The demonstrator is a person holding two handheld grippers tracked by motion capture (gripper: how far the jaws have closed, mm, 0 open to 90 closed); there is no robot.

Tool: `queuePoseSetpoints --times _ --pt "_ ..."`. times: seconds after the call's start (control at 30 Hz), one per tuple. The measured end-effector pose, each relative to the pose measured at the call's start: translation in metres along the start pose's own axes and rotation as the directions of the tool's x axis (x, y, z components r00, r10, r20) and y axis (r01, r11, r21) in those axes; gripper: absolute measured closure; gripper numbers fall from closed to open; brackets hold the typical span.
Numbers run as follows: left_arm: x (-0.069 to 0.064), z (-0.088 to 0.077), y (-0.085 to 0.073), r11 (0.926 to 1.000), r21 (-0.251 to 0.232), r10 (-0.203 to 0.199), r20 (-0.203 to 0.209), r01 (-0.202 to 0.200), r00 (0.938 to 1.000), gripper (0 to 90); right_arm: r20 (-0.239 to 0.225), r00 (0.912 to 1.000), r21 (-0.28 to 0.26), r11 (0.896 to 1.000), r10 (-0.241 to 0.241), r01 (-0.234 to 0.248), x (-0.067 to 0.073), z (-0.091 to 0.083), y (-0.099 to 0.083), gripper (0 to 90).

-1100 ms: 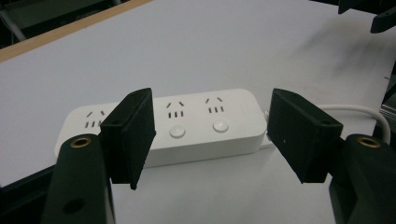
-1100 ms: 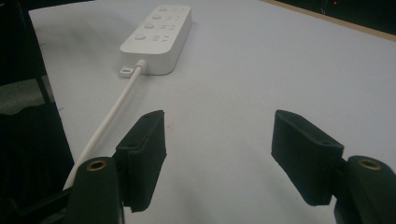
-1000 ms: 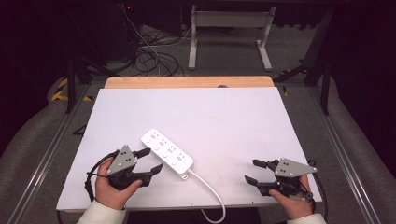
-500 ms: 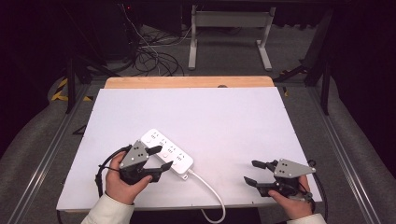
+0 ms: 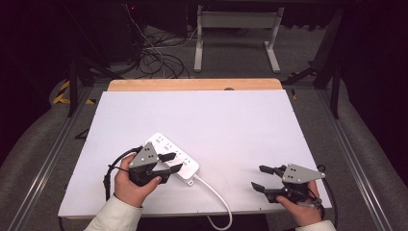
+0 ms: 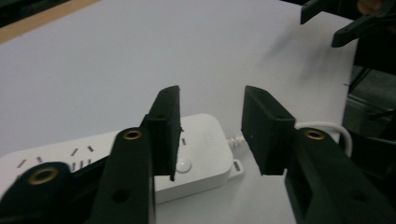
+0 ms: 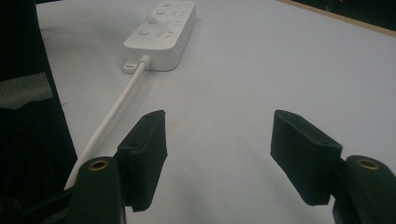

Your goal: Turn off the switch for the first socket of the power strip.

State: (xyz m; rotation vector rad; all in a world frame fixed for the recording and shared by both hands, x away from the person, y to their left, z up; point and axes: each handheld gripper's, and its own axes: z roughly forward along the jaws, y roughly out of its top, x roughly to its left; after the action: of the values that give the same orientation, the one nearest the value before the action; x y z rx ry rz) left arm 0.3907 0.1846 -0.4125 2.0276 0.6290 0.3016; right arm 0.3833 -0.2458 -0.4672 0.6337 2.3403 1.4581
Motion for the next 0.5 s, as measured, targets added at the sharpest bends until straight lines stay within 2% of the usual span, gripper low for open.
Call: queuePoseSetpoints --times 0.13,0.17,0.27,0.37,0.5 --pt "0.002 0.001 0.003 0.9993 0.022 -0.030 0.045 0.029 0.9985 78.9 -0.002 1.0000 0.000 1.000 -0.003 0.003 0.000 -0.001 0.000 37.9" --pt "0.002 0.002 0.004 0.9990 0.030 -0.033 0.049 0.032 0.9982 78.9 -0.002 1.0000 0.000 1.000 -0.003 0.003 0.000 -0.001 0.000 37.9" --pt "0.003 0.004 0.006 0.9978 0.058 -0.035 0.055 0.032 0.9979 87.3 -0.002 1.0000 -0.001 1.000 -0.003 0.003 0.000 0.000 0.000 38.0" --pt "0.003 0.006 0.009 0.9957 0.088 -0.031 0.044 0.027 0.9985 89.8 -0.004 1.0000 -0.002 1.000 -0.002 0.002 0.000 0.000 0.000 38.0" --pt "0.006 0.011 0.015 0.9886 0.149 -0.024 0.033 0.019 0.9992 90.0 -0.002 1.0000 0.000 1.000 -0.004 0.004 0.000 -0.001 0.000 38.4"
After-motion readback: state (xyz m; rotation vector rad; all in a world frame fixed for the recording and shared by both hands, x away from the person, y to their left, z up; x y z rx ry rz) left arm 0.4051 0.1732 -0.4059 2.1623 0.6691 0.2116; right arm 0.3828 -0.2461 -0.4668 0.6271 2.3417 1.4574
